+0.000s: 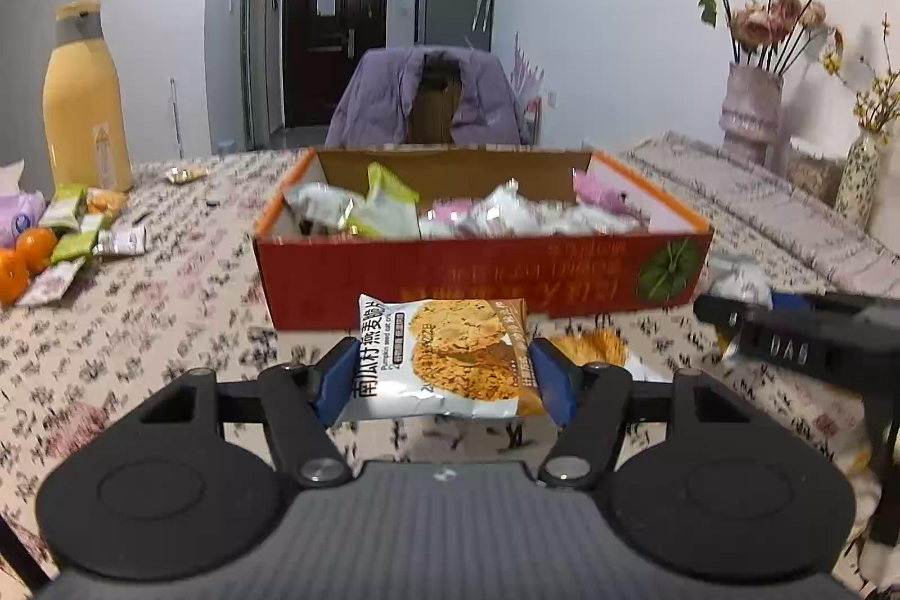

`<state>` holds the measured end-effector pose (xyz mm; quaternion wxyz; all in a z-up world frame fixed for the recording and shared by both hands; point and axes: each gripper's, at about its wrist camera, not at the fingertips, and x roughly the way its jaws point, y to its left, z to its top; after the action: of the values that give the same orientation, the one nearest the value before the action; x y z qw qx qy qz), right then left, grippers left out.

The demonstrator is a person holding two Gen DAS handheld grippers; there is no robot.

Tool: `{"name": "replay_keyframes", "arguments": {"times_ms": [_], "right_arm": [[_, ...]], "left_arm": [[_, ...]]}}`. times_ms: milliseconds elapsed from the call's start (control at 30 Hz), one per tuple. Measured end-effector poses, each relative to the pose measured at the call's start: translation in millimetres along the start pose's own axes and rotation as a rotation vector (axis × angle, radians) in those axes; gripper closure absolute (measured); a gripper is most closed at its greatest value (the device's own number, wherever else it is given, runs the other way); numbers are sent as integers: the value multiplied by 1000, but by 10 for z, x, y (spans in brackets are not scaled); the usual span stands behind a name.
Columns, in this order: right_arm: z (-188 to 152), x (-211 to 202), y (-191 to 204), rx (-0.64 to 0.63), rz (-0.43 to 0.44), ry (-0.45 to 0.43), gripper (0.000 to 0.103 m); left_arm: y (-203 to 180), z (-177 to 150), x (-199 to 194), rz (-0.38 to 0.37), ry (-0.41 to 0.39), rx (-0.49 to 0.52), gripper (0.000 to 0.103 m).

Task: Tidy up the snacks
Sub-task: 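Carry the cracker pack and white packet over the box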

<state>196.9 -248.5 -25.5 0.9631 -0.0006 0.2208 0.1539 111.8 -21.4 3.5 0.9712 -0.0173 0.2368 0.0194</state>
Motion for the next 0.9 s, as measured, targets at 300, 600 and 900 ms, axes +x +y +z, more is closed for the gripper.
{"name": "replay_keyframes", "arguments": {"times_ms": [300,600,900], "right_arm": [[187,-48,199,-43,45,-28,65],[569,109,362,-86,47,-77,65],[852,429,455,-113,43,-81,65]], "left_arm": [[16,290,11,-4,-69,7,36],[35,645,190,1,-129,-5,36],[102,902,499,11,-146,-34,36]]}}
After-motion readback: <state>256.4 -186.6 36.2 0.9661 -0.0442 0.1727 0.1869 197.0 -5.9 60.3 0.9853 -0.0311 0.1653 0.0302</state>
